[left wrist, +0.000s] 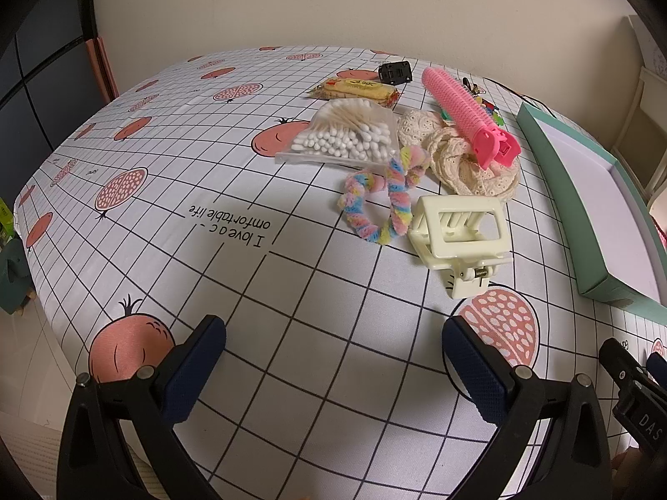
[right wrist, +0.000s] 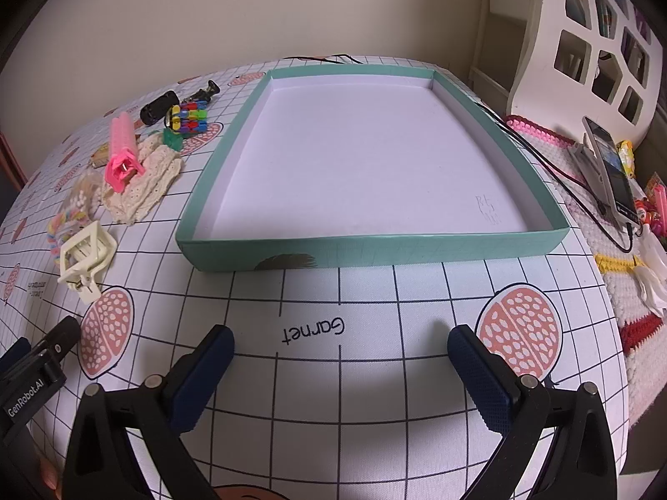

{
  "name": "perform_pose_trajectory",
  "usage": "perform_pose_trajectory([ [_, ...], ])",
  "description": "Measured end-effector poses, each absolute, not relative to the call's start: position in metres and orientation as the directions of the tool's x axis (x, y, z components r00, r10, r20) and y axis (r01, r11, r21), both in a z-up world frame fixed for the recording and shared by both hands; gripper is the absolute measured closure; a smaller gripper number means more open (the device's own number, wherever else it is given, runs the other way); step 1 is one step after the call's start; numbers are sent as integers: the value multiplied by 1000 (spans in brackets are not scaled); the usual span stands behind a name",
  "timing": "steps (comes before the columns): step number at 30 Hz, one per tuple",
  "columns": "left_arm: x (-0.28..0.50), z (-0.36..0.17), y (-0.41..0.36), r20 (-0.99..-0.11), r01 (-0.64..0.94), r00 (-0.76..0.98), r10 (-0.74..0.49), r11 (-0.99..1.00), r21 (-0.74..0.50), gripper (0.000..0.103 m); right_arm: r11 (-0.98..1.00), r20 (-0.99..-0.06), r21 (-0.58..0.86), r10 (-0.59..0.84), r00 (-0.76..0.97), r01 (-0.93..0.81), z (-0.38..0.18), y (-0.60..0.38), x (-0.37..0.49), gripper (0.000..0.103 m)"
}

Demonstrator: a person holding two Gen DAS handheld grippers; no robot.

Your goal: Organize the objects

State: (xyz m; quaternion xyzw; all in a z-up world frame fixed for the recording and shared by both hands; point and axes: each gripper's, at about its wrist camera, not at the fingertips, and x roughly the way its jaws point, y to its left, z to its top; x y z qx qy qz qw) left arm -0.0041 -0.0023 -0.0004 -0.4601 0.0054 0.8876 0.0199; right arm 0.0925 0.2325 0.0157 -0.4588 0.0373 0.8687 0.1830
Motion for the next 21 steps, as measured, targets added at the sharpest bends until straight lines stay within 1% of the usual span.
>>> perform_pose_trajectory([
  [11, -4, 0, -2, -818, -44, -574, 34, -999, -10, 0, -930, -809, -103, 285, -514, -354, 16, 233, 92, 0],
  [17, -6, 2, -2, -833, -51, -552, 38, -999, -12, 0, -933, -821, -98, 273, -502, -347, 16, 233, 89, 0],
  [21, -7, 2, -2, -841, -59, -539, 43, -998, -13, 0, -938, -833, -37, 219, -508, -345, 20, 234, 86, 0],
])
